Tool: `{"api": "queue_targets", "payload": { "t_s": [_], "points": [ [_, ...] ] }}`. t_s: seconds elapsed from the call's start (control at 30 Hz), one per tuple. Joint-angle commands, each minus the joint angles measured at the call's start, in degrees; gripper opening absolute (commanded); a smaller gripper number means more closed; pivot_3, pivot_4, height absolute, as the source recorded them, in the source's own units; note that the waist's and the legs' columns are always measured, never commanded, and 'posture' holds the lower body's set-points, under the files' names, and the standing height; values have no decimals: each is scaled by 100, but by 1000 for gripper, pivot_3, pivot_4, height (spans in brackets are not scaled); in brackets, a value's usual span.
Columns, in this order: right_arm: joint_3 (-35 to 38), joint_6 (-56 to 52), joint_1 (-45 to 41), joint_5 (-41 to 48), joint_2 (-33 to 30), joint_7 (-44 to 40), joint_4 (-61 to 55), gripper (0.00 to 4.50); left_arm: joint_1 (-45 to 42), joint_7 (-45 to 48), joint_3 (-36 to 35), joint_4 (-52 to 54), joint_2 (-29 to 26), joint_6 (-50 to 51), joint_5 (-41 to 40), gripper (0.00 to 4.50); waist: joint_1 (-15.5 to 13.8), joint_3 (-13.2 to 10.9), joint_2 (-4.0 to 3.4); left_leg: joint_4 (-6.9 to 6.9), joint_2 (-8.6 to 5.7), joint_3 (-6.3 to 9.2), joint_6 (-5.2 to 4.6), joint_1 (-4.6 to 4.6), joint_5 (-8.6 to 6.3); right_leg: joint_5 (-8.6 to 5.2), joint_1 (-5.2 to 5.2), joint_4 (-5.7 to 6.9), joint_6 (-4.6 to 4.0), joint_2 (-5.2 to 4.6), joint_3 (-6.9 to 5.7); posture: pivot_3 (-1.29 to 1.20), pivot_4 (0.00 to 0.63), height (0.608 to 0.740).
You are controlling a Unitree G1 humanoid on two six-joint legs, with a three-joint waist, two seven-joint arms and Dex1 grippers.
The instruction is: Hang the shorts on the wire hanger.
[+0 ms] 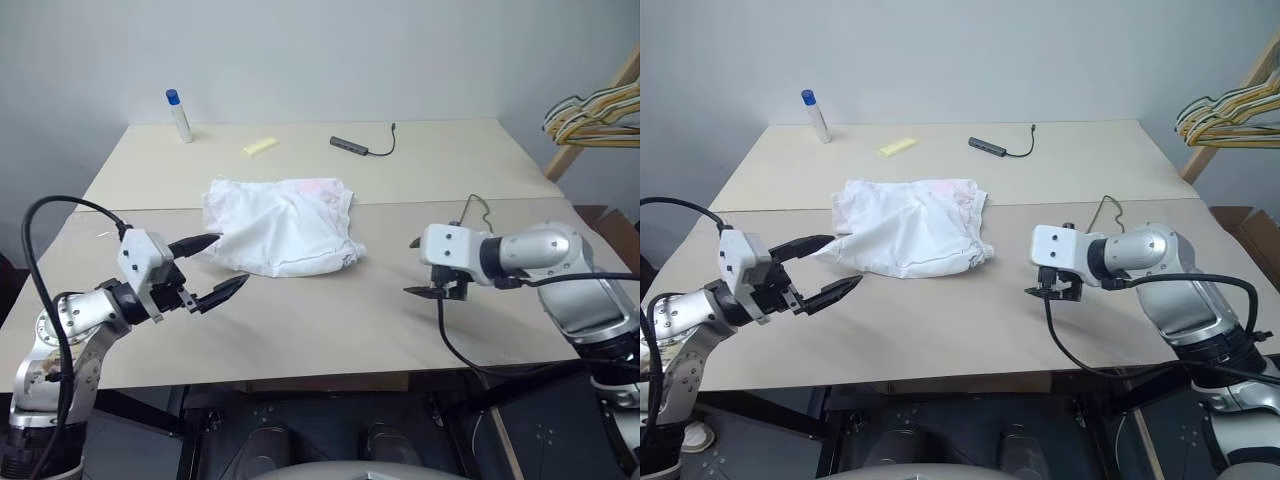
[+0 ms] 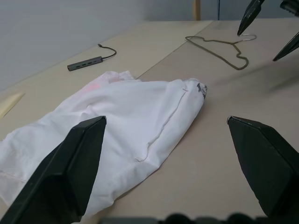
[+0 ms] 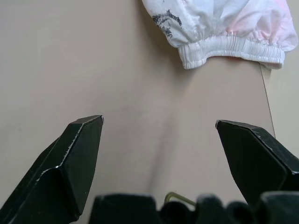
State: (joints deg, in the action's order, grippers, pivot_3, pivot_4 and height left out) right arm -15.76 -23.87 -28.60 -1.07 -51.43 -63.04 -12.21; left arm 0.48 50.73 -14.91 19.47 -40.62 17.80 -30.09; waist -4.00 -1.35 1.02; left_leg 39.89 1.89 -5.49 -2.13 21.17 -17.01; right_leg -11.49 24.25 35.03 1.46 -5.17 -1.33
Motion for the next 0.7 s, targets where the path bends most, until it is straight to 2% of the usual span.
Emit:
{"api": "queue_targets", "payload": {
  "t_s": [0.03,0.33,0.6,0.7],
  "points": [
    [153,95,-146,-30,0,39,-77,4492,-44,-11,-157,133,-115,42,-60,4500,0,0,0,0,0,0,0,0,0,0,0,0,0,0,0,148,0,740],
    [196,185,-112,-20,38,103,-59,4492,-109,-253,-92,51,-59,-104,154,4500,0,0,0,0,0,0,0,0,0,0,0,0,0,0,0,145,0,740],
    [218,1314,-177,-47,279,302,408,4492,139,-63,45,29,-164,-153,376,4500,32,0,0,-1,-1,-12,1,-1,0,0,0,-1,0,0,0,103,0,740],
    [-134,2082,-302,-637,439,559,872,4492,195,73,157,8,-298,-34,439,4500,60,0,0,-1,1,-18,3,-1,1,0,0,1,0,1,0,88,0,740]
  ]
}}
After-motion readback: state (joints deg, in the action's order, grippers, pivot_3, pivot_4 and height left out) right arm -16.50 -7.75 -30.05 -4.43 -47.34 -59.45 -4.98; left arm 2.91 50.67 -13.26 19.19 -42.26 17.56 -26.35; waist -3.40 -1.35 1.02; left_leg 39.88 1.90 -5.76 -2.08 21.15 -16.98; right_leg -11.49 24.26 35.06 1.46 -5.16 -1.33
